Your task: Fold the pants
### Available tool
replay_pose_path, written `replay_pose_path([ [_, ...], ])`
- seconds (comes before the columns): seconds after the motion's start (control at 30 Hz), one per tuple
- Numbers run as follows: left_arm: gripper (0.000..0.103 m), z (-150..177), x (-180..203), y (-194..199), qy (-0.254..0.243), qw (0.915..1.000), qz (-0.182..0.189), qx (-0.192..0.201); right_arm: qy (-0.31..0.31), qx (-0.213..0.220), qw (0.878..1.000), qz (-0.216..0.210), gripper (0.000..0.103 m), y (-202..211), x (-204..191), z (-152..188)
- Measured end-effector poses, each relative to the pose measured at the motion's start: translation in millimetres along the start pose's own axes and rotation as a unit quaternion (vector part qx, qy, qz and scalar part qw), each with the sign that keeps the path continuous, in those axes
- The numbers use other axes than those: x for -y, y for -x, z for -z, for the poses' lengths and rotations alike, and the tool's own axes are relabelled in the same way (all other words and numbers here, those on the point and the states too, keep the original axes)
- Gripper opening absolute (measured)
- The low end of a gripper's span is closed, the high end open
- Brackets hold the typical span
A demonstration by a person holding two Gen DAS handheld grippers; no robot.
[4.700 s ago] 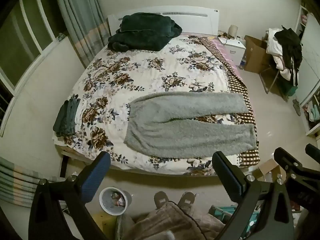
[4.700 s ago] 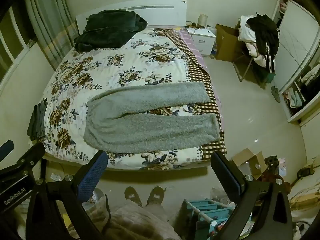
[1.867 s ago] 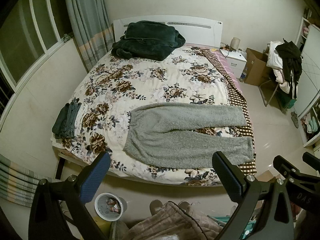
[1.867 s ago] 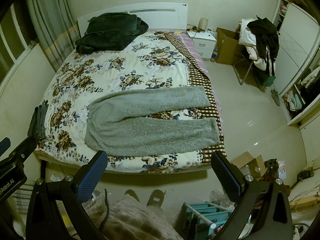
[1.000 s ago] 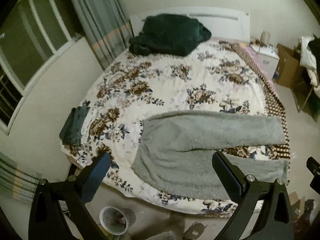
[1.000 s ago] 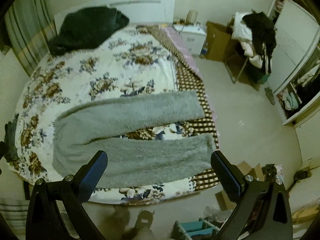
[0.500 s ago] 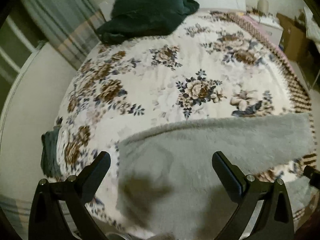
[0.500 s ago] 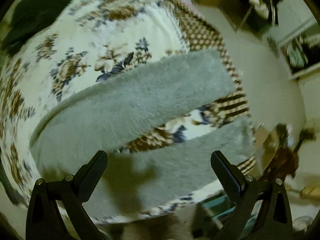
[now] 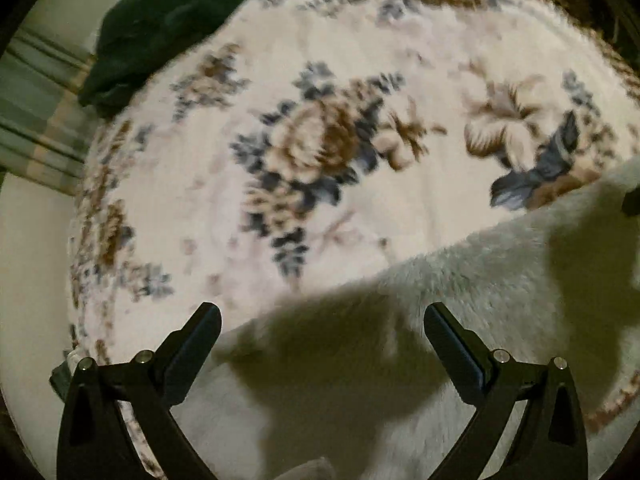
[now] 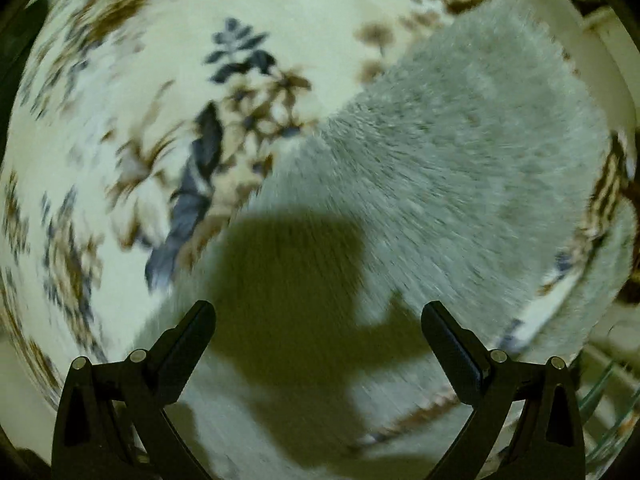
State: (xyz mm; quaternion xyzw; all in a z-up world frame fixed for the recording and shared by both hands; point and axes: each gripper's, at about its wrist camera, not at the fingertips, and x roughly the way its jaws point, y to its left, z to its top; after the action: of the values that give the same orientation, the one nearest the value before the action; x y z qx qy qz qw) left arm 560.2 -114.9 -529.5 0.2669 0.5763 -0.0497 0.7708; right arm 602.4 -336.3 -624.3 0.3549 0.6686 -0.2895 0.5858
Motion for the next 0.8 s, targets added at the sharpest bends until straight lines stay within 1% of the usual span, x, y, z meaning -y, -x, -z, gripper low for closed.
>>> replay_pose_path([
  [0.03, 0.103, -2.5, 3.4, -14.4, -0.003, 0.9999, 0.007, -0.008, -0.011, -0.005, 1.0, -0.001, 0.103, -10.5, -1.4, -7.7],
  [0.13, 0.103, -8.4, 12.0, -39.5, -0.01, 0.9997, 0.018, -0.017, -0.031, -0.01, 0.999, 0.001, 0.103, -32.3, -4.3, -24.1],
  [0.27, 0.102, -11.2, 18.0, -55.4, -0.022, 0.999, 0.036, -0.018, -0.044, -0.012, 0.999, 0.006, 0.103, -51.5, -10.0, -38.0],
  [0.33, 0.092, -12.7, 18.4, -60.1, -0.028, 0.9979, 0.056, -0.017, -0.046, -0.013, 0.999, 0.012, 0.103, -59.1, -15.1, -42.0],
  [0.37, 0.077, -13.0, 18.6, -61.5, -0.028, 0.997, 0.07, -0.017, -0.044, -0.013, 0.999, 0.016, 0.103, -61.5, -18.1, -43.9],
  [0.4, 0.056, -13.2, 19.0, -62.9, -0.027, 0.995, 0.094, -0.017, -0.04, -0.011, 0.999, 0.025, 0.101, -63.7, -21.6, -44.4],
  [0.43, 0.046, -13.1, 20.0, -62.9, -0.026, 0.9929, 0.115, -0.017, -0.035, -0.009, 0.999, 0.032, 0.097, -66.2, -26.6, -45.1],
  [0.5, 0.016, -12.6, 21.5, -61.4, -0.027, 0.9912, 0.129, -0.011, -0.029, -0.001, 0.999, 0.04, 0.089, -67.7, -32.1, -44.9],
  [0.53, 0.011, -12.4, 23.7, -59.1, -0.029, 0.9912, 0.129, -0.004, -0.022, 0.007, 0.999, 0.043, 0.081, -66.9, -35.1, -43.6],
  [0.57, 0.005, -11.0, 26.0, -56.7, -0.028, 0.9909, 0.131, 0.0, -0.016, 0.013, 0.999, 0.046, 0.077, -65.1, -36.2, -41.9],
  [0.6, 0.004, -10.0, 26.8, -55.2, -0.025, 0.9912, 0.13, 0.004, -0.01, 0.02, 0.999, 0.048, 0.066, -63.1, -37.8, -38.8],
  [0.63, 0.003, -9.0, 26.3, -54.2, -0.021, 0.9912, 0.13, 0.008, -0.005, 0.029, 0.998, 0.05, 0.052, -60.3, -38.7, -36.3],
  [0.67, 0.003, -8.5, 26.4, -52.6, -0.018, 0.9912, 0.131, 0.011, -0.001, 0.038, 0.998, 0.049, 0.045, -56.5, -38.8, -33.5],
  [0.73, 0.002, -5.9, 25.3, -46.3, -0.009, 0.9908, 0.133, 0.022, 0.008, 0.049, 0.998, 0.043, 0.018, -50.3, -36.9, -29.7],
  [0.77, 0.002, -4.8, 24.4, -43.3, -0.006, 0.9906, 0.134, 0.025, 0.012, 0.053, 0.998, 0.04, 0.014, -47.0, -33.9, -27.7],
  [0.8, 0.002, -5.0, 22.5, -38.7, -0.003, 0.9905, 0.134, 0.031, 0.015, 0.056, 0.998, 0.035, 0.013, -43.5, -31.6, -25.4],
])
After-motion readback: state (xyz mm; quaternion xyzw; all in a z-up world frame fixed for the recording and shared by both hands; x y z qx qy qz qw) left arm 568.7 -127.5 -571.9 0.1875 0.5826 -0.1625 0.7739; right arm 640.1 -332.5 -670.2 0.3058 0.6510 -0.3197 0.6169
